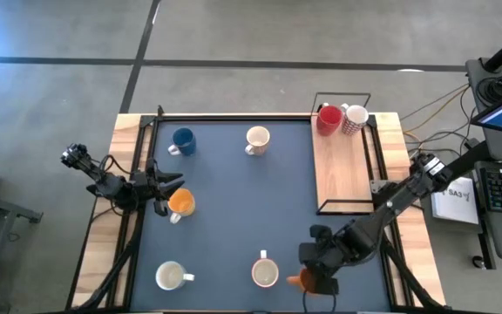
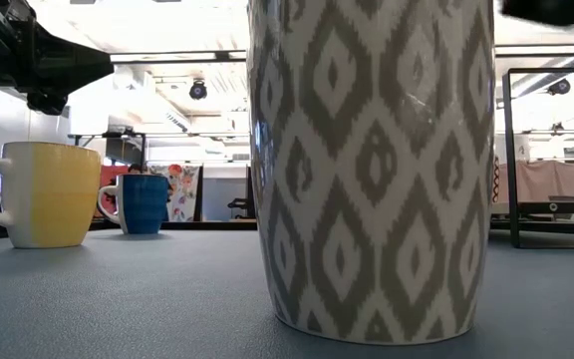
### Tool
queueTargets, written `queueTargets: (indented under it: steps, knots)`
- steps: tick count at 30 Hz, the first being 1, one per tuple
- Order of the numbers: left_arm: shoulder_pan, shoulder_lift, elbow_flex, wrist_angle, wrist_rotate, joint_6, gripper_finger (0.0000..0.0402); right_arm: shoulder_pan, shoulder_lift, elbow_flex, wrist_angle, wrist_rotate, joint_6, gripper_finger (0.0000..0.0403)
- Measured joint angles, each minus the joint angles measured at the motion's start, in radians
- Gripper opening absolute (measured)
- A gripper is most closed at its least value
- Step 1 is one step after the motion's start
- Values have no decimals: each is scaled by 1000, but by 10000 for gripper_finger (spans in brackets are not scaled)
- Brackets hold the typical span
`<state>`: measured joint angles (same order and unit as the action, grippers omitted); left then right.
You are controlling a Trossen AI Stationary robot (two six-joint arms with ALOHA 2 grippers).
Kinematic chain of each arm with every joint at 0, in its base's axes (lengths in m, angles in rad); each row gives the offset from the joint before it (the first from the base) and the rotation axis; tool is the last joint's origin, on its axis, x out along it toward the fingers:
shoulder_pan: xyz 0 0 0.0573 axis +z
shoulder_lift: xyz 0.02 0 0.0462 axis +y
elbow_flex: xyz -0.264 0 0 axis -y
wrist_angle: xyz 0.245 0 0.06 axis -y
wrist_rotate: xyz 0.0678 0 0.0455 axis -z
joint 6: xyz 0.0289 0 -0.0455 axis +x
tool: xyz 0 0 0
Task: Place coffee mugs
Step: Put the orange mug on the shelf
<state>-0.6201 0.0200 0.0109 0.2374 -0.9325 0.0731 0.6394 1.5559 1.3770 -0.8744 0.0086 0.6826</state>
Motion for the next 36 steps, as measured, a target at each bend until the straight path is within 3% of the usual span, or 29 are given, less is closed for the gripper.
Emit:
queueTargets:
  steps: [5, 18, 25, 36]
  knots:
    - [0, 0, 0, 0, 0, 0, 95, -107, -2, 116, -87, 76, -111, 14]
    - [0, 0, 0, 0, 0, 0, 95, -528, -3, 265, -454, 77, -335, 13]
    - [0, 0, 0, 0, 0, 0, 95, -770, -20, 239, -588, 98, -451, 13]
    - [0, 0, 0, 0, 0, 0, 95, -1051, -172, 101, -576, 99, -465, 13]
